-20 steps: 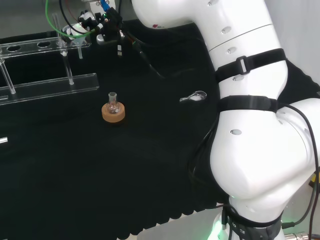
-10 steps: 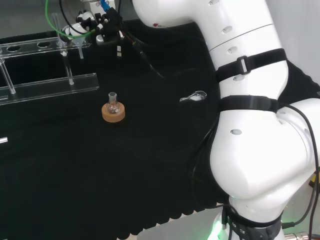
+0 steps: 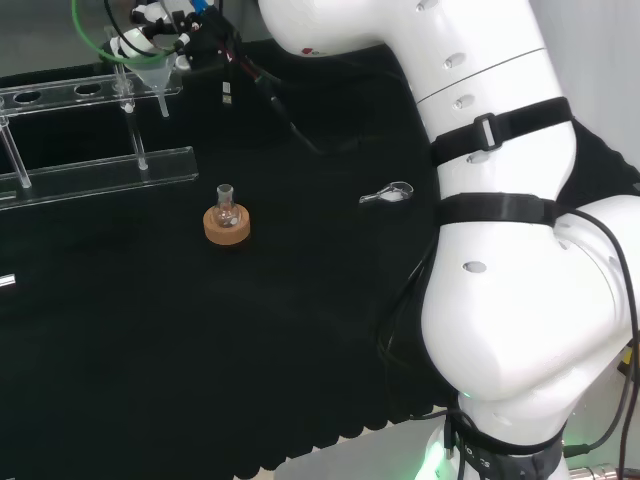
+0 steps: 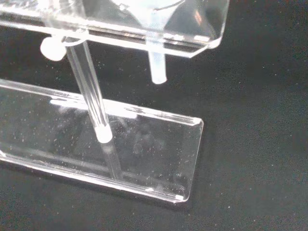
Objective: Pick up the funnel from the transparent funnel stand.
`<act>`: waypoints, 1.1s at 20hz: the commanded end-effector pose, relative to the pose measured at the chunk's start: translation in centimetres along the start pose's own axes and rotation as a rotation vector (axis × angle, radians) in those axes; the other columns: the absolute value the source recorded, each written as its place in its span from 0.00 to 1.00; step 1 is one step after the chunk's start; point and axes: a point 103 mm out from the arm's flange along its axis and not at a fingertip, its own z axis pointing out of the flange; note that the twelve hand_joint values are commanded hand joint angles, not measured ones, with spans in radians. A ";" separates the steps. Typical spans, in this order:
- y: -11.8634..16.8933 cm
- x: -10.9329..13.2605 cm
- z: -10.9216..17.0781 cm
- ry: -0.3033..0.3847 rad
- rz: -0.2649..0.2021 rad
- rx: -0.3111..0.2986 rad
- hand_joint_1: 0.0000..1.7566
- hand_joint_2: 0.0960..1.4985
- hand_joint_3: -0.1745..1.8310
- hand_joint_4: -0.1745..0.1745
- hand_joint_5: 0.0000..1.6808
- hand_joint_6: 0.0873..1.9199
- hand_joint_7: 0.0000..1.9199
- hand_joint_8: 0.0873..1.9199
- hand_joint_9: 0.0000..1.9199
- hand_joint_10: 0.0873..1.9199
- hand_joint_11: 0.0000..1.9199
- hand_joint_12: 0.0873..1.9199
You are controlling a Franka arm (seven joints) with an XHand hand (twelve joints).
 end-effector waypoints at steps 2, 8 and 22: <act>-0.5 1.2 2.1 -0.064 -0.007 -0.011 0.01 0.50 0.09 0.62 0.00 0.00 0.00 0.00 0.00 0.13 0.00 0.67; -0.3 1.0 2.8 -0.068 0.003 0.001 0.00 0.50 0.09 0.61 0.00 0.00 0.00 0.00 0.00 0.14 0.00 0.68; 0.5 0.3 3.3 -0.121 -0.001 -0.034 0.00 0.50 0.09 0.45 0.04 0.00 0.00 0.34 0.12 0.56 0.20 0.77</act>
